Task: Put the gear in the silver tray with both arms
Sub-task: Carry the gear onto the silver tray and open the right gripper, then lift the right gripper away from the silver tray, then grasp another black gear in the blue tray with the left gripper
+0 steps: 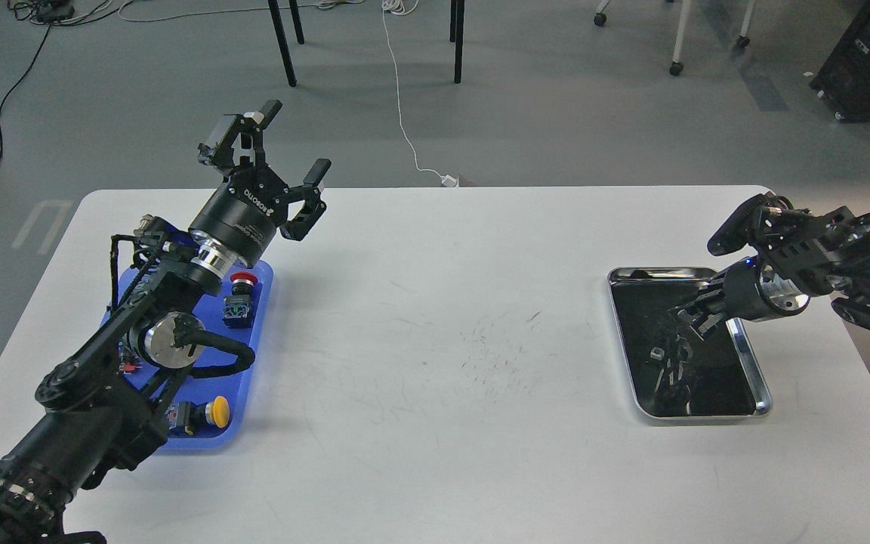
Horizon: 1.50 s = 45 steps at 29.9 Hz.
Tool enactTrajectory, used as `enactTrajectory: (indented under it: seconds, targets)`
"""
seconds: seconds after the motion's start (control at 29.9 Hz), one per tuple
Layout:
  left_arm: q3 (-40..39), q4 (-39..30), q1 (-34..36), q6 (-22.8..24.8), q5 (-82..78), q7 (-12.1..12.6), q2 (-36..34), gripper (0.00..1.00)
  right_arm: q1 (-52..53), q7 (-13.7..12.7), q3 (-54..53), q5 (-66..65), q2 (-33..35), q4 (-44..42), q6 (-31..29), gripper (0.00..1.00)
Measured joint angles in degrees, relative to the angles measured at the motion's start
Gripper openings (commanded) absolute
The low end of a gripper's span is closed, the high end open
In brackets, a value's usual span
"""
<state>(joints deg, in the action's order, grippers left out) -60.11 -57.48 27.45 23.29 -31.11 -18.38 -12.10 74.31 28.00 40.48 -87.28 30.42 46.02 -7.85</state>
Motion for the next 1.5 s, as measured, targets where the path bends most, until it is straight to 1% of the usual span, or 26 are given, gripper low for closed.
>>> enactTrajectory:
  seconds: [0.07,0.17,0.2,0.3,0.37,0.47,0.5,0.6,0.67,0.74,0.8,0.87,0.94,1.0,1.07,1.14,1.27,1.37,1.5]
  targets:
    - [0.0,0.0,0.1,0.0,0.0,0.0,0.0,0.98,-0.3,0.0,-0.1,0.0,0.0,0.0,0.2,0.23]
    - [0.0,0.0,0.1,0.0,0.0,0.0,0.0,0.98,-0.5,0.0,-0.1,0.1,0.0,0.2,0.4,0.33]
    - [0.0,0.0,0.1,0.0,0.0,0.0,0.0,0.98,-0.5,0.0,-0.1,0.1,0.0,0.3,0.4,0.4]
    - [0.0,0.0,0.1,0.0,0.0,0.0,0.0,0.98,-0.6,0.0,-0.2,0.1,0.1,0.3,0.5,0.66]
    - [0.0,0.0,0.1,0.0,0.0,-0.1,-0.1,0.98,-0.6,0.0,-0.2,0.1,0.2,0.3,0.6,0.81]
    - [0.0,0.0,0.1,0.0,0.0,-0.1,-0.3,0.98,-0.6,0.0,-0.6,0.4,0.4,0.5,1.4,0.94]
    - [0.1,0.0,0.1,0.0,0.0,-0.2,-0.4,0.98,-0.6,0.0,-0.9,0.5,0.5,0.7,1.9,0.96]
    - [0.3,0.0,0.3,0.0,-0.2,-0.5,-1.0,0.98,-0.5,0.0,-4.3,1.3,1.7,1.7,3.0,0.98]
    - [0.7,0.0,0.5,0.0,-1.3,-0.7,-2.2,0.98,-0.4,0.0,-9.2,3.4,3.5,3.5,3.1,0.98]
    - [1.0,-1.0,0.6,0.1,-3.4,-1.2,-3.9,0.98,-0.9,0.0,-14.9,8.2,5.1,5.7,3.2,0.98]
    - [1.2,-3.3,0.6,0.3,-6.4,-2.7,-5.9,0.98,-2.2,0.0,-18.3,14.9,5.6,8.0,3.1,0.98]
    - [2.4,-6.7,0.2,1.1,-11.5,-5.5,-8.6,0.98,-4.4,0.0,-21.9,23.8,5.8,10.0,3.2,0.98]
    - [5.2,-10.3,0.1,2.1,-18.1,-8.0,-12.0,0.98,-7.3,0.0,-25.2,33.6,5.4,11.2,3.2,0.98]
    - [8.7,-13.4,0.1,2.5,-26.2,-9.1,-15.5,0.98,-10.5,0.0,-29.6,43.9,4.4,12.0,3.2,0.99]
    - [11.7,-16.1,0.1,2.6,-36.9,-9.5,-19.1,0.98,-15.0,0.0,-35.3,52.9,2.5,12.4,3.1,0.99]
    - [13.5,-18.0,0.2,2.6,-48.3,-9.6,-22.6,0.98,-18.9,0.0,-41.2,58.6,0.5,12.5,2.9,0.99]
    - [18.3,-19.3,0.8,1.6,-70.7,-9.6,-30.6,0.98,-25.0,0.0,-50.5,64.5,-2.1,12.5,2.7,0.99]
    - [21.6,-18.9,0.9,-1.7,-81.7,-9.6,-36.9,0.98,-27.2,0.0,-52.9,65.3,-2.7,12.5,2.7,0.99]
    - [27.4,-17.8,0.8,-7.0,-88.9,-9.6,-42.7,0.95,-28.4,0.0,-53.4,65.3,-3.1,12.5,2.7,0.99]
